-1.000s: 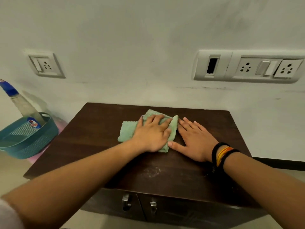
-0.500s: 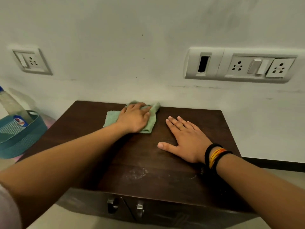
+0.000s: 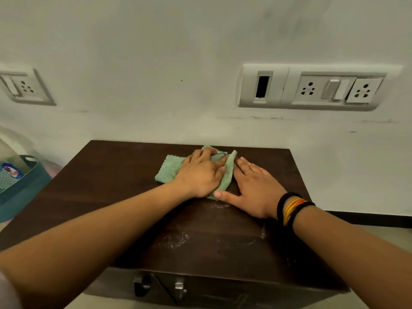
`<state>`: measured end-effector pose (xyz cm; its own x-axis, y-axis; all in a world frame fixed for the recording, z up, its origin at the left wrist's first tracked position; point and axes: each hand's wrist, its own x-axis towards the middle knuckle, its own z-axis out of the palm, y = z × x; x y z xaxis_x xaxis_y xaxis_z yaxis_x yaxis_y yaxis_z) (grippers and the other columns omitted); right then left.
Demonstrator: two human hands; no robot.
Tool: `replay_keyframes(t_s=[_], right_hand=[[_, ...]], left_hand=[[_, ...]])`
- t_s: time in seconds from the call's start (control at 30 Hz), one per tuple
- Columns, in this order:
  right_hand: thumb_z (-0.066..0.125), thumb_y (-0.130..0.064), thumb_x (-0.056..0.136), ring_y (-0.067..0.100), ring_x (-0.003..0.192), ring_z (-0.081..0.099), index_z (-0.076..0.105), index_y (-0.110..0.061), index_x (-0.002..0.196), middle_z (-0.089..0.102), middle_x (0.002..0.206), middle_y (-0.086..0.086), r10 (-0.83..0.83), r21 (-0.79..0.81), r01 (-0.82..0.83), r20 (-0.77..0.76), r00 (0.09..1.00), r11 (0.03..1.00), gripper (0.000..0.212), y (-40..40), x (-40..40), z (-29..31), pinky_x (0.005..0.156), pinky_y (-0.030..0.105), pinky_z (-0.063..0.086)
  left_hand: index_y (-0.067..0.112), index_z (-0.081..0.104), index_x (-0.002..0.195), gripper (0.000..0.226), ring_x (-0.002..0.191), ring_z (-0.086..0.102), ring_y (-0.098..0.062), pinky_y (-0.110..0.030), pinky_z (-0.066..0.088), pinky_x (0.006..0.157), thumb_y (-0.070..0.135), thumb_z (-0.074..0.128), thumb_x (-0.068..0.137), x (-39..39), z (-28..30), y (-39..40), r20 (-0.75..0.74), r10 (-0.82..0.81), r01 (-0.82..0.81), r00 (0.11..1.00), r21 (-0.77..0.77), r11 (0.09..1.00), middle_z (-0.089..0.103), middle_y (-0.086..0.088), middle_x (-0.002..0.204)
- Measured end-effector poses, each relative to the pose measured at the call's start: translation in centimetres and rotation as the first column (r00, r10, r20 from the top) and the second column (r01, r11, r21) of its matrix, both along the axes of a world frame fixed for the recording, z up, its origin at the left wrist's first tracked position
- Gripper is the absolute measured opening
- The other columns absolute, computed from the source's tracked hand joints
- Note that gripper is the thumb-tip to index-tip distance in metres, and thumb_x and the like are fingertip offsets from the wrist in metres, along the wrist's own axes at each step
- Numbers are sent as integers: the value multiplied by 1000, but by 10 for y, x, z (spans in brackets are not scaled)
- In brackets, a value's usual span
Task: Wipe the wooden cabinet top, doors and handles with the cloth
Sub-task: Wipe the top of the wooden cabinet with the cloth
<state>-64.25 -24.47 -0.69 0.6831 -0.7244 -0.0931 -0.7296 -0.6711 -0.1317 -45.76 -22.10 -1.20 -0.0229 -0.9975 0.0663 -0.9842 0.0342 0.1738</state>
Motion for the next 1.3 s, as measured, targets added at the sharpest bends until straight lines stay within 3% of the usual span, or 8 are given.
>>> replay_keyframes(t_s=[0.2,0.37,0.53,0.7,0.9,1.03,1.2,1.3], right_hand=[[3,-93,74,12,154,-3,-2,-24,160,-3,168,-6,2,-11,-2,-16,1000,1000,110,-13,-21,0,124,37,4],[3,-97,69,17,154,1,4,-18,160,3,169,3,-18,-38,18,15,1000,999,120,-12,-22,-2,124,39,6],[4,-98,67,17,155,1,4,-16,160,2,169,2,-24,-30,25,13,1000,999,124,-14,-20,-3,124,39,7],[-4,-100,61,22,155,3,9,-12,160,7,168,10,11,-36,-11,12,1000,999,133,-17,-22,-4,124,42,9],[-8,-98,63,19,155,0,1,-14,160,-1,169,4,9,-25,-9,-15,1000,1000,129,-14,-23,-4,125,41,7],[-8,-95,65,21,155,0,4,-12,160,0,168,8,9,-28,-9,-6,1000,1000,126,-14,-27,-6,125,39,6],[-7,-89,69,20,154,-6,-3,-13,159,-6,168,6,-5,-13,4,-58,998,1000,118,0,-25,4,123,37,0],[-10,-90,68,20,154,-5,-1,-16,160,-4,168,5,-14,-25,12,-53,999,1000,118,4,-28,2,123,37,1]], left_hand=[[40,38,150,47,135,33,-34,-50,32,111,46,30,104,22,3,1,14,236,-236,972,-21,972,36,-9,148],[41,40,149,47,134,35,-31,-50,32,111,47,31,103,-29,8,-28,16,62,-62,998,9,998,38,-6,148],[37,47,145,45,133,34,-35,-51,36,107,44,31,104,-2,5,-14,25,252,-252,967,-21,968,37,-4,151],[40,44,147,45,136,32,-30,-50,31,109,47,34,104,-37,5,-2,31,75,-75,997,13,997,36,2,153],[34,48,145,46,136,34,-34,-52,34,109,46,33,104,0,9,-4,13,315,-315,949,-2,949,37,-5,152],[42,44,147,45,137,33,-28,-47,30,112,48,37,102,-36,-3,20,-20,26,-26,999,-18,999,38,1,152],[40,49,143,44,137,34,-31,-51,34,108,48,35,103,12,13,1,-11,262,-262,965,4,965,39,-3,150],[47,44,145,44,134,35,-26,-48,31,111,48,36,102,-5,-5,56,-14,188,-189,982,-78,979,40,2,146]])
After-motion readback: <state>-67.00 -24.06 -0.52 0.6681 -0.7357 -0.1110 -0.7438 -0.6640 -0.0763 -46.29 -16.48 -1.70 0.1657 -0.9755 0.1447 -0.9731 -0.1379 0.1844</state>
